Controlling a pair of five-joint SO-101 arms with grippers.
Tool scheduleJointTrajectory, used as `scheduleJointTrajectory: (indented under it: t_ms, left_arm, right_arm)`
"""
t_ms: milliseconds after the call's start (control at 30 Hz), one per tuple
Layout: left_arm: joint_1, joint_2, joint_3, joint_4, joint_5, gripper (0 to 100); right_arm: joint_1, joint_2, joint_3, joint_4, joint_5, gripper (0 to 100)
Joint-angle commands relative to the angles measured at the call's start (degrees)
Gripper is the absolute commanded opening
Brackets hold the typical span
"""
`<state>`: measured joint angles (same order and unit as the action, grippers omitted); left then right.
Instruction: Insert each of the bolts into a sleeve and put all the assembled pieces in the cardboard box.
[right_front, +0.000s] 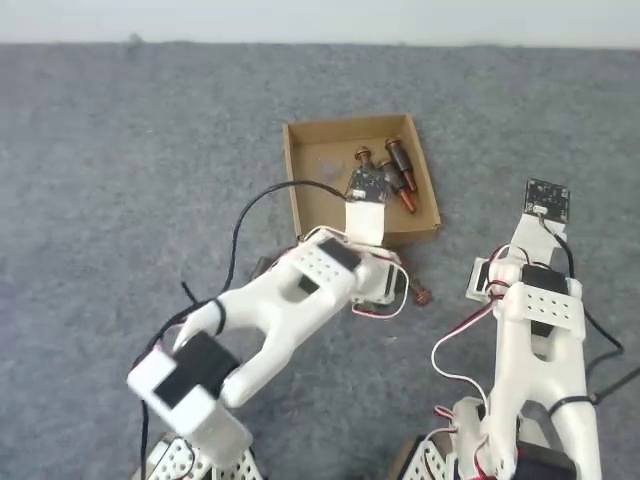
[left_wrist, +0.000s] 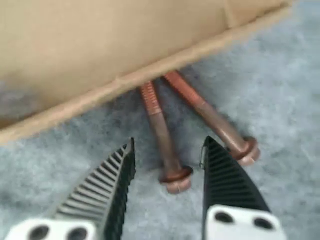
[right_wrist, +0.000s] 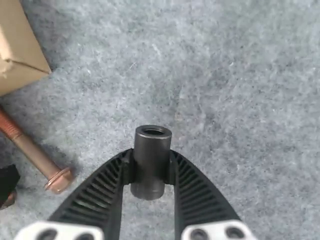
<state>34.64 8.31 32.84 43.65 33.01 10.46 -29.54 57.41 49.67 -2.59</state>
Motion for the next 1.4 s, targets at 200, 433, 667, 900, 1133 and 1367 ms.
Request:
scheduleJointTrajectory:
  t_ms: [200,433,667,900,1133,1367]
  left_arm:
    - [-0.35,11.69,-17.71,15.12,2.02,8]
    - [-0.18,14.24,-20.35,23.03,-12.66,1]
    - [0.79,12.04,-19.82,33.85,-42.55,1]
    - [-1.93,4.04,-12.97,33.49,-58.2,4]
    - [-7.74,-2.2,-11.12,34.02,-56.0,20]
    - [-5.71,-16.7,-9.27,39.82,-50.73,12]
  right_arm:
    - [0.57,-2.68,-0.7,-0.92,0.97,0.7]
    - [0.57,-2.68,-0.62,-0.92,0.97,0.7]
    - [0.57,-2.68,-0.26,-1.98,0.97,0.7]
    - [0.57,-2.68,-0.26,-1.89,0.97,0.7]
    - [0.57,-2.68,-0.26,-1.89,0.97,0.7]
    - [0.57,-2.68,0.18,-2.15,0.97,0.7]
